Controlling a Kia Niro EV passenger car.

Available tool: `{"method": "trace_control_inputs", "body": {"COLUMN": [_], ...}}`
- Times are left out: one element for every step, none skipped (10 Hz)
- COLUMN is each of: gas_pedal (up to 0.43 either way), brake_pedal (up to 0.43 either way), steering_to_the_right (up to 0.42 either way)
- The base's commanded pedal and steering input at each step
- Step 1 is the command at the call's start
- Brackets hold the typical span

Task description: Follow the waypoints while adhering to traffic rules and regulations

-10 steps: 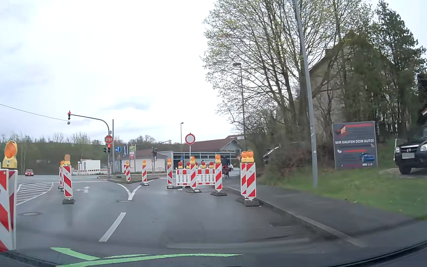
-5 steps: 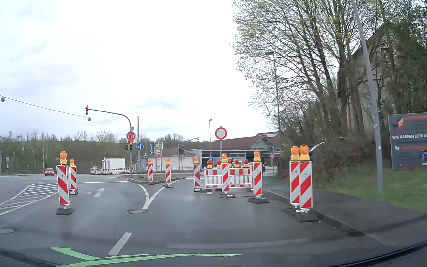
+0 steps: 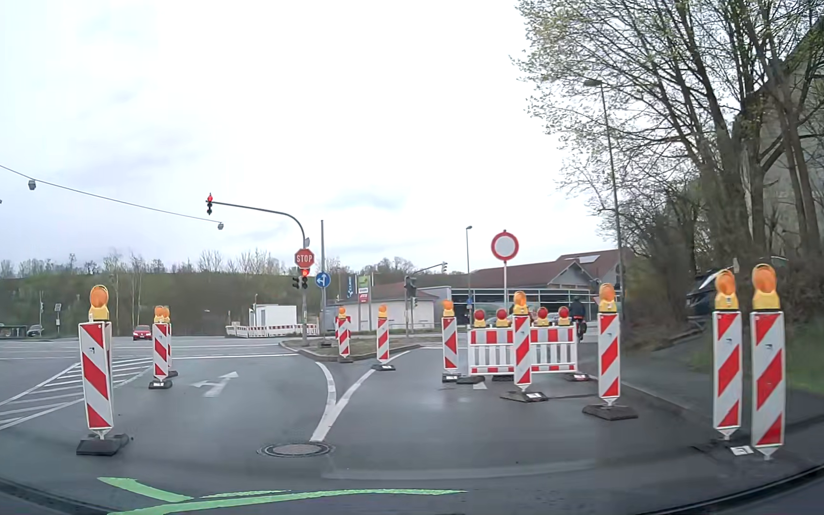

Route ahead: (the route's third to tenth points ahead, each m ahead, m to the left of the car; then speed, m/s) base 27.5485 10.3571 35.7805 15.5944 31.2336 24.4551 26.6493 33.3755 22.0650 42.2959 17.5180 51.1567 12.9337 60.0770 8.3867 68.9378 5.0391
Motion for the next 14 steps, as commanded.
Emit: {"method": "trace_control_inputs", "body": {"gas_pedal": [0.098,0.098,0.098,0.098,0.098,0.098,0.098,0.059,0.0,0.0,0.0,0.0,0.0,0.0], "brake_pedal": [0.0,0.0,0.0,0.0,0.0,0.0,0.0,0.0,0.0,0.0,0.0,0.0,0.0,0.0], "steering_to_the_right": [-0.186,-0.181,-0.179,-0.178,-0.178,-0.176,-0.17,-0.161,-0.151,-0.142,-0.132,-0.124,-0.115,-0.105]}}
